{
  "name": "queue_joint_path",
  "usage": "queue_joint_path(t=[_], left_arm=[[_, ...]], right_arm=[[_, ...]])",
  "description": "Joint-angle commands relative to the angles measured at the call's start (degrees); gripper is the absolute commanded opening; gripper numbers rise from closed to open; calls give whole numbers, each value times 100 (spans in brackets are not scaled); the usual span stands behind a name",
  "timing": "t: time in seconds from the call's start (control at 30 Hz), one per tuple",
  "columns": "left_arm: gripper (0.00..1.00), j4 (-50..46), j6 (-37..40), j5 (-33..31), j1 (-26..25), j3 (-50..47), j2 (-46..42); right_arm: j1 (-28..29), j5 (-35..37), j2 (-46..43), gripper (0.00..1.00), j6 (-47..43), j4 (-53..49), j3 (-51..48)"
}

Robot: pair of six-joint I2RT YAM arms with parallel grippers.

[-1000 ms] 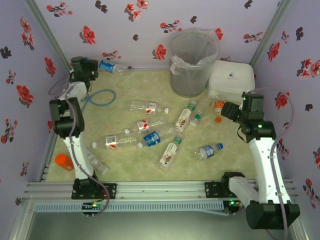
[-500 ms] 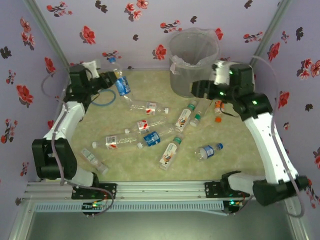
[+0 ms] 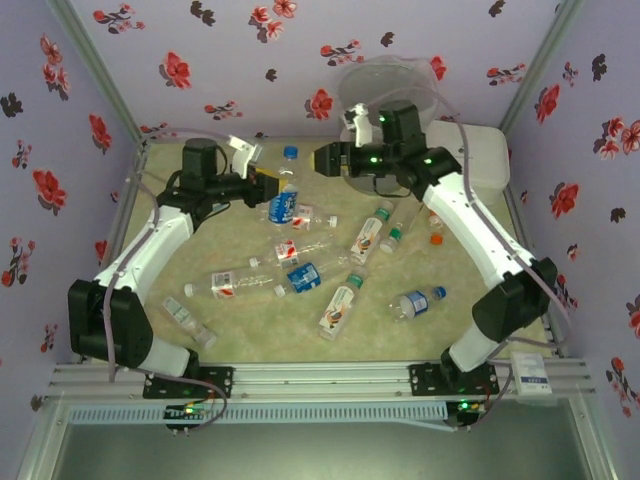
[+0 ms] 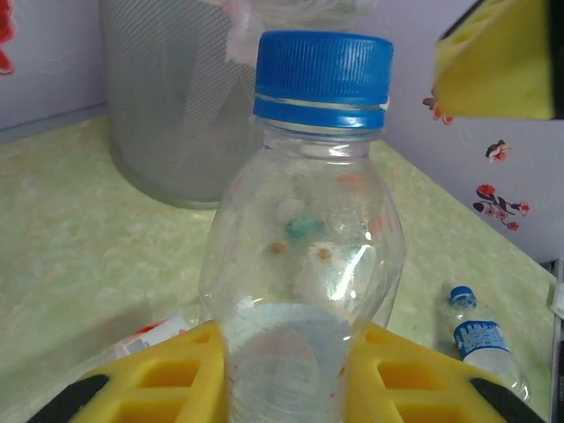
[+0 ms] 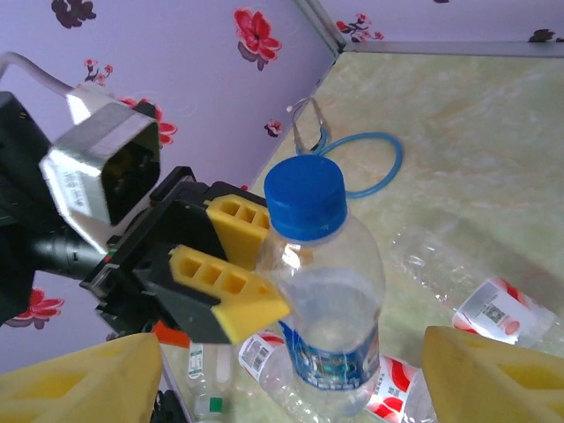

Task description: Put the plastic bottles in the bin

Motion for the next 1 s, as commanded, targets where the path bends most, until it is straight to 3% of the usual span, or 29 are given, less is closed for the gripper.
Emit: queue_joint_path(t=[0.0,0.47,0.67,0.73,0.97], left_arm=[[30,158,212,244,-156,282,134],[29,403,-112,372,-419,418,263],[32,517,-225,365,-427,369,240],[39,646,-341,366,-426,301,182],[80,687,-546,257,-406,202,-188]], right_arm=[[41,79,203,79,61,266,295],[120,136,713,64,160,376,451],[120,355,598,45,102,244,464],[112,506,461,39,41,181,496],[-219,1146,131,24,-319,-303,1176]])
